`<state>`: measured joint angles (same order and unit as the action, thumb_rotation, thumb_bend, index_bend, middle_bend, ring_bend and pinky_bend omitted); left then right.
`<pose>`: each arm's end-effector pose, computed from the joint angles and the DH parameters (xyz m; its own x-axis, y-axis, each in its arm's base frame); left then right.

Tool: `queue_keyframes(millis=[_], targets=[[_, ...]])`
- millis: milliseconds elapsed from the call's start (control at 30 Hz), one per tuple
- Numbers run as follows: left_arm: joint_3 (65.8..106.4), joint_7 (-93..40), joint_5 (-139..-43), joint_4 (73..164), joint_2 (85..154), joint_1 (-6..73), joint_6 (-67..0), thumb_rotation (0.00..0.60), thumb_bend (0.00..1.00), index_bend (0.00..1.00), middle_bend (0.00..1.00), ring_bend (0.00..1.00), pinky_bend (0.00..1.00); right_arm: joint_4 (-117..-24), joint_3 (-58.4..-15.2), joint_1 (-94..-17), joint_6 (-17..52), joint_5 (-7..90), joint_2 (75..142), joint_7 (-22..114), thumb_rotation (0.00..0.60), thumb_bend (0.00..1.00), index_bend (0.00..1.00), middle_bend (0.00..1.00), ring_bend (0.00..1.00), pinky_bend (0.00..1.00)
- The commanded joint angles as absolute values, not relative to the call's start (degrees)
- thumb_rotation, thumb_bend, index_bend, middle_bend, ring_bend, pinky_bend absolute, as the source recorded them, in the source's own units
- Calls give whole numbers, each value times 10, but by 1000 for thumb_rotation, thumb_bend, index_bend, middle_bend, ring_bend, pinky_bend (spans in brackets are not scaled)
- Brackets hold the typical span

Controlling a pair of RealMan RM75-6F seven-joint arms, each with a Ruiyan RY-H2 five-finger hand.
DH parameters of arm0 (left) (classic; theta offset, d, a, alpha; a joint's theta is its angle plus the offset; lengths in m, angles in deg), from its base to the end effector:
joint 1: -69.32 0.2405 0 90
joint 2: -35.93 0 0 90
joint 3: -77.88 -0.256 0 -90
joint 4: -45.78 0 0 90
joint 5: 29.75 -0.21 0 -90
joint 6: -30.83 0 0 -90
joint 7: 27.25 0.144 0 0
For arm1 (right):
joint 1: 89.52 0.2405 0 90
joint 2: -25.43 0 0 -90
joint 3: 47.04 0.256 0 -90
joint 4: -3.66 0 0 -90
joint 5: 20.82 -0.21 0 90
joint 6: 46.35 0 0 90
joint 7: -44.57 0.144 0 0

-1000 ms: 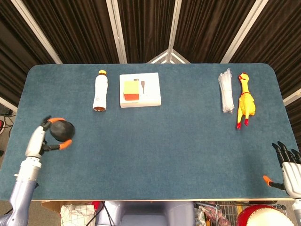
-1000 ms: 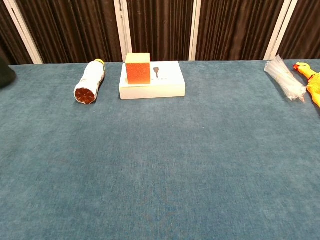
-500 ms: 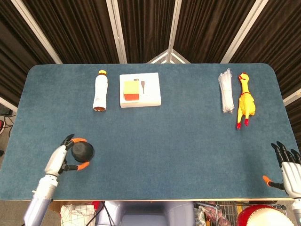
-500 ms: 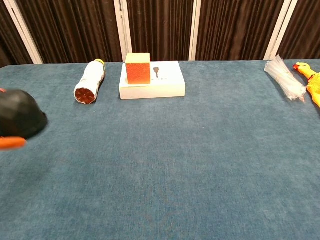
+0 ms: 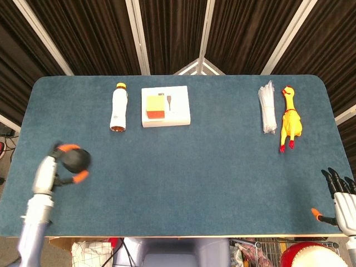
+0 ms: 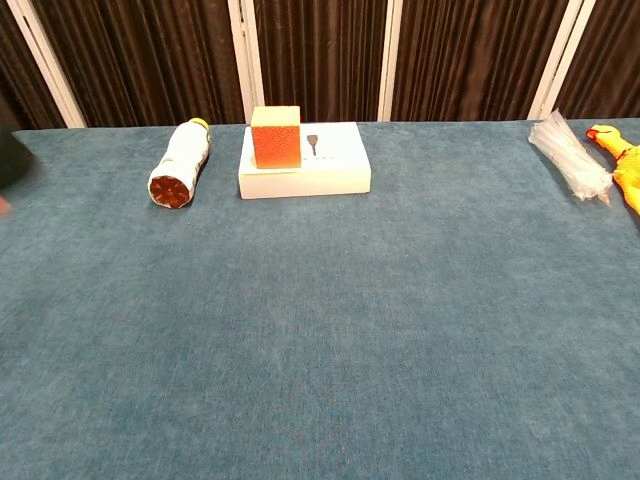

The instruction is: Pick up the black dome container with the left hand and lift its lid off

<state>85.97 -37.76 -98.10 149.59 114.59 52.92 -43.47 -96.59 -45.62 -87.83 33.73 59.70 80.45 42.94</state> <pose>-0.2295 0.2378 0.0602 -0.2762 0.1416 0.9506 0.9602 0.0827 0.2667 -0.3227 -0.1553 0.1867 0.4182 -0.1382 0.8978 -0.8910 0.1299 0.4350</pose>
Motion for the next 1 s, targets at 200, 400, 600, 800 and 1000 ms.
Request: queue_keyframes(millis=[200, 400, 600, 800, 1000], targets=[[867, -315, -997, 1501, 1201, 517, -447, 600, 517, 362, 494, 0, 0, -961, -458, -884, 343, 599, 802, 438, 600, 209, 0, 0, 158, 79], [901, -322, -971, 1496, 1175, 520, -457, 600, 517, 364, 479, 0, 0, -965, -461, -889, 349, 607, 796, 448, 600, 208, 0, 0, 158, 79], [902, -308, -938, 1395, 1218, 502, -423, 600, 517, 361, 473, 0, 0, -972, -465, -895, 359, 615, 792, 445, 600, 208, 0, 0, 158, 79], [906, -334, -922, 1306, 1261, 490, -390, 600, 517, 360, 472, 0, 0, -969, -469, -900, 359, 614, 789, 450, 600, 209, 0, 0, 158, 80], [900, -347, -924, 1231, 1304, 479, -362, 600, 517, 360, 461, 0, 0, -956, -457, -883, 335, 597, 804, 446, 600, 209, 0, 0, 158, 79]])
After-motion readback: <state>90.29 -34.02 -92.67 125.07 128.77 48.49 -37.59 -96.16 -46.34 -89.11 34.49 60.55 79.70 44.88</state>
